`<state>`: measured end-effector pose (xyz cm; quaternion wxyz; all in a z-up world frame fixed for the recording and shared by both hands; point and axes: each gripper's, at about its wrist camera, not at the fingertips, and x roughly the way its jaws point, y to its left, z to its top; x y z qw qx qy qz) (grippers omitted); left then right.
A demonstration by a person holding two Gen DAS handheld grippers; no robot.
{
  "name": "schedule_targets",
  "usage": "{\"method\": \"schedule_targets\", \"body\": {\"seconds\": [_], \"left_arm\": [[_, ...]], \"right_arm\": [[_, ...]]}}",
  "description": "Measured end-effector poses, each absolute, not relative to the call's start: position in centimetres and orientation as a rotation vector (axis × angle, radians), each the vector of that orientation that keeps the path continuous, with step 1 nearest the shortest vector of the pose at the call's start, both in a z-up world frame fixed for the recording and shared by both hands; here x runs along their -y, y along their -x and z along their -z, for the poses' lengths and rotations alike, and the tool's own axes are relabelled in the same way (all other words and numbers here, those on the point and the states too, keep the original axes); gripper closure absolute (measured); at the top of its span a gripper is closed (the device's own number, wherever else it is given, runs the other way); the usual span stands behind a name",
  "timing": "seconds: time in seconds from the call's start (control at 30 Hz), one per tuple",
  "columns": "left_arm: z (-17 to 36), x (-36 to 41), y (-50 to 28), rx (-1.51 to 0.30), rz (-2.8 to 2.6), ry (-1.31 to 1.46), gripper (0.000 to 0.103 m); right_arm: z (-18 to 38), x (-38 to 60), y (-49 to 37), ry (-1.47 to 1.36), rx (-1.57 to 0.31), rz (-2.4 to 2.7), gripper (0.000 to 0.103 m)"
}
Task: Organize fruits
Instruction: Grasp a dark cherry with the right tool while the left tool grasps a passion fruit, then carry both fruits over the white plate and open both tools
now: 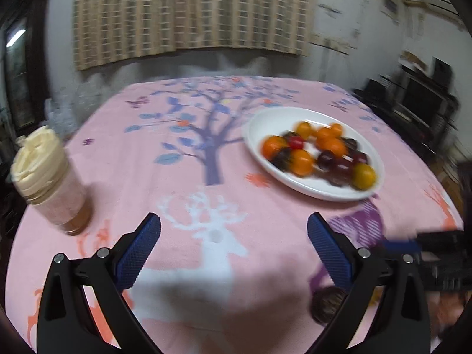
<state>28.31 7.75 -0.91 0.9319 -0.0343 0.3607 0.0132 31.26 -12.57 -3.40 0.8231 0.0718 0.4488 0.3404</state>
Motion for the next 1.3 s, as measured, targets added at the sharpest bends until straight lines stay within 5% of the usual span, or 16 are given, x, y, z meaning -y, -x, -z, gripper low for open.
{"method": "schedule_targets", "body": {"seconds": [0.17,0.33,0.63,1.0,1.17,1.3], "left_arm": [[1.9,-2.8,-26.5,-0.767,0.235,-0.121,0.006],[4.2,0.5,-25.0,-0.825,0.364,-0.255,0.035],[6.5,0.4,-25.5,-0.914,0.389,-0.251,0.056],[4.1,-1.3,-28.1,-0.901,0.348,-0.110,0.061],[-2.3,-2.4,-36.1,-0.782,0.233,0.007,0.061],[-2.6,-2.2,-43.3,-0.811,0.124,0.018,0.061]], "right_arm": [[2.2,14.6,-31.4,-0.186,-0.878,-0.657,0.074],[1.9,15.0,-31.7,-0.190,-0.867,-0.650,0.074],[1.8,14.4,-31.6,-0.172,-0.850,-0.645,0.074],[0.8,15.3,-33.1,-0.175,-0.794,-0.571,0.074],[-2.5,14.7,-38.6,-0.129,-0.712,-0.485,0.074],[-1.9,13.8,-44.9,-0.075,-0.759,-0.383,0.074]]}}
